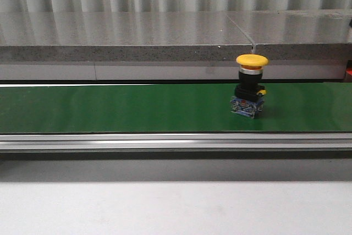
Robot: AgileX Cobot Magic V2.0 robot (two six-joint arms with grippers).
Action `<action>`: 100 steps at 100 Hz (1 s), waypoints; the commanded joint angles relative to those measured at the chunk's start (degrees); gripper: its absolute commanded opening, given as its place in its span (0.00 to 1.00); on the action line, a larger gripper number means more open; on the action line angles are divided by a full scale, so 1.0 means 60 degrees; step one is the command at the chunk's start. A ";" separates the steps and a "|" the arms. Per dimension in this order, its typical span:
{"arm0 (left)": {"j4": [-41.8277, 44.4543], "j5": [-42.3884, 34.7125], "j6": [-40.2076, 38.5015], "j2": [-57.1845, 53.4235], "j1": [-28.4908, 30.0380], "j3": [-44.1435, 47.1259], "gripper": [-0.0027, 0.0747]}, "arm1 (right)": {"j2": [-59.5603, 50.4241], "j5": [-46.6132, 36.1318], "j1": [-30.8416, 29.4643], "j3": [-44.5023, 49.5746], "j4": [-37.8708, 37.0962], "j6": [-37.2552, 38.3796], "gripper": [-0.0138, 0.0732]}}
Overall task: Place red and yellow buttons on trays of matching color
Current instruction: 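Move the right gripper down onto the yellow button on the belt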
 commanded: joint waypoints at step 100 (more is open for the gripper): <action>-0.0229 -0.0643 0.0011 0.0040 -0.0064 -0.0241 0.01 | 0.0708 -0.3361 0.2716 0.0919 0.0094 -0.1172 0.84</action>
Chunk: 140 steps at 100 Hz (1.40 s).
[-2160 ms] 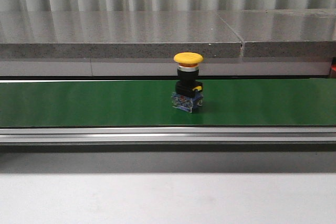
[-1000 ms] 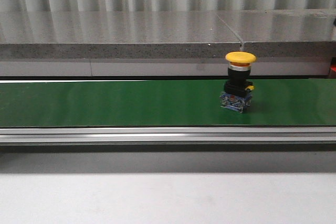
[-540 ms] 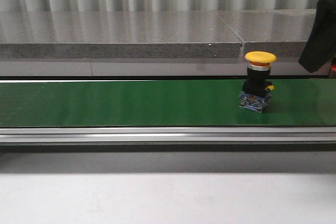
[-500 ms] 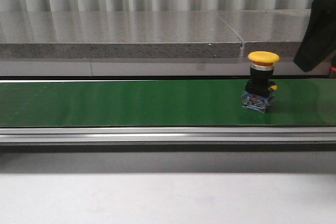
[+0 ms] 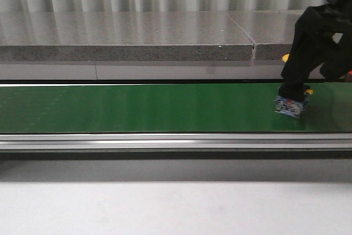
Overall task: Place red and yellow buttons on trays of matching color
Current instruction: 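Move the right gripper down onto the yellow button on the belt, then grasp the yellow button with the right gripper and lift it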
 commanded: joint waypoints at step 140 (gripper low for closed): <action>-0.0229 -0.0643 0.0011 0.0040 -0.0064 -0.0241 0.01 | -0.1815 -0.0229 -0.6847 -0.0793 -0.1011 0.3484 0.15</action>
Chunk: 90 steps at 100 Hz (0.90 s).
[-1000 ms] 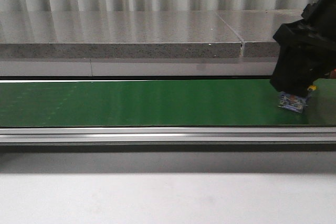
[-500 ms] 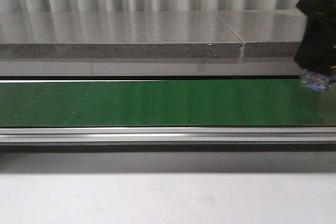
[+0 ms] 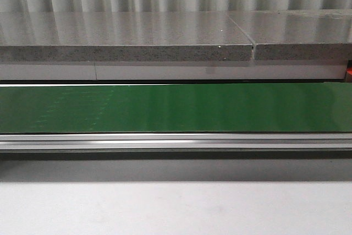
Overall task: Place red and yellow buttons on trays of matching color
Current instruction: 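Grasp the yellow button with the right gripper and lift it, then lower the yellow button into the yellow tray and release it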
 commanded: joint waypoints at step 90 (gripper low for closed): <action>-0.0229 -0.0643 0.0011 0.0040 -0.0064 -0.0241 0.01 | 0.2137 -0.2205 -0.2677 -0.0310 0.0013 0.0545 0.15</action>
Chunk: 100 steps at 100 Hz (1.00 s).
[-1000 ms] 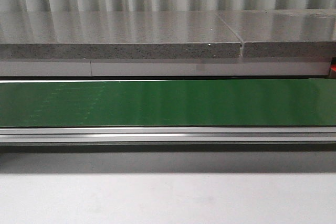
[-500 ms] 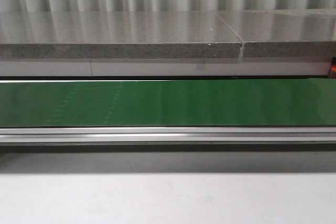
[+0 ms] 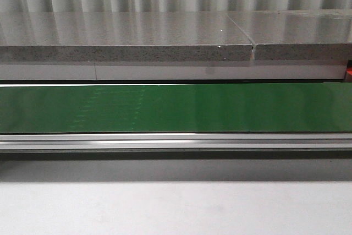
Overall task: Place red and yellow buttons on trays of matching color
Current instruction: 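Lower the yellow button into the yellow tray and release it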
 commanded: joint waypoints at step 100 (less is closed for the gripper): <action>-0.0229 -0.0643 0.0011 0.0040 -0.0064 -0.0241 0.01 | 0.1611 -0.1093 -0.0047 -0.0310 0.0397 0.0024 0.70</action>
